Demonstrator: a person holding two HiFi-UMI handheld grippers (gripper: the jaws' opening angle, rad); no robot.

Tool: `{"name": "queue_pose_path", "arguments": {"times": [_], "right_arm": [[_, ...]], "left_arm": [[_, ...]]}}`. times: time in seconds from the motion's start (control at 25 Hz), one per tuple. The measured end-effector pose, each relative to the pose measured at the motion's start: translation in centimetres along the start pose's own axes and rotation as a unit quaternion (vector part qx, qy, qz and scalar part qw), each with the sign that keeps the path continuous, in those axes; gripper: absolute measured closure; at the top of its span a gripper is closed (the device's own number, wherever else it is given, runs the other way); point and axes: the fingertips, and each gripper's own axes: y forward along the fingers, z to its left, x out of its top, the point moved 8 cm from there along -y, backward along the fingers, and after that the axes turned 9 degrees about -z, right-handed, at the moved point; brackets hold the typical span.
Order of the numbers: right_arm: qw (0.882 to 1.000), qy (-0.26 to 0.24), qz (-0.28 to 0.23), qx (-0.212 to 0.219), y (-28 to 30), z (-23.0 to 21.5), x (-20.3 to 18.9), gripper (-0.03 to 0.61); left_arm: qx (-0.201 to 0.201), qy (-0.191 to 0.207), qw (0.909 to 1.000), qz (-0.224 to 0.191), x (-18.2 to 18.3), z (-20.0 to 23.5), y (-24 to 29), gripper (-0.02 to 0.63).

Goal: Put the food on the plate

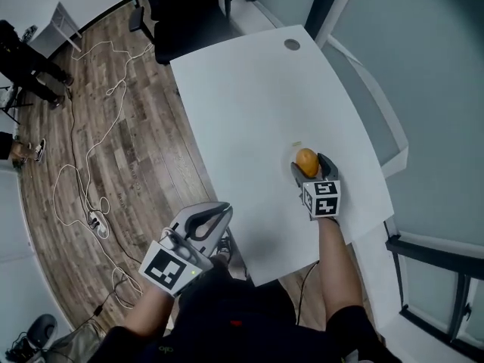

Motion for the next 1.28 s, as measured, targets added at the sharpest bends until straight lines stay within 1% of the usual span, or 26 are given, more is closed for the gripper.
{"name": "queue_pose_path", "arguments": {"times": [0.2, 0.44, 0.6, 0.68, 0.76, 0.8, 0.88, 1.0, 1.16, 1.28], "right_arm": [[0.999, -0.016, 0.029, 0.002, 2.0, 0.0, -1.0, 0.215], [1.000, -0.010, 0.018, 0.022, 1.4, 0.0, -1.0, 0.215], [0.999, -0.008, -0.028, 0.017, -2.0, 0.4, 1.3, 0.215], [0.998, 0.004, -0.067, 0.017, -5.1, 0.6, 3.1, 0.215], [0.993, 0.011, -0.114, 0.015, -8.7, 0.9, 4.9, 0.219], [0.990, 0.012, -0.137, 0.012, -10.6, 1.0, 5.8, 0.249], [0.983, 0.020, -0.183, 0.002, -14.3, 1.3, 7.5, 0.338], [0.969, 0.033, -0.243, -0.014, -19.5, 1.7, 9.7, 0.419], [0.951, 0.029, -0.305, -0.034, -25.6, 2.7, 12.4, 0.508], [0.945, 0.011, -0.324, -0.040, -29.1, 3.6, 14.2, 0.535]], "left_arm": [[0.010, -0.010, 0.9998, 0.011, -0.9, 1.0, -0.3, 0.580], [0.012, -0.008, 0.9998, 0.012, -1.0, 0.4, -0.6, 0.580], [0.005, -0.003, 1.0000, 0.004, -0.3, -0.4, -1.0, 0.580], [0.002, 0.001, 1.0000, -0.002, 0.4, -1.1, -1.0, 0.580], [-0.004, 0.006, 0.9999, -0.010, 1.1, -2.0, -0.9, 0.580], [-0.008, 0.010, 0.9998, -0.014, 1.5, -2.5, -0.9, 0.580], [-0.014, 0.020, 0.9995, -0.022, 2.3, -3.5, -0.8, 0.580], [-0.024, 0.035, 0.9984, -0.036, 3.4, -5.1, -0.8, 0.580], [-0.037, 0.053, 0.9962, -0.058, 5.2, -7.4, -1.6, 0.580], [-0.044, 0.066, 0.9938, -0.078, 6.7, -8.8, -2.0, 0.580]]}}
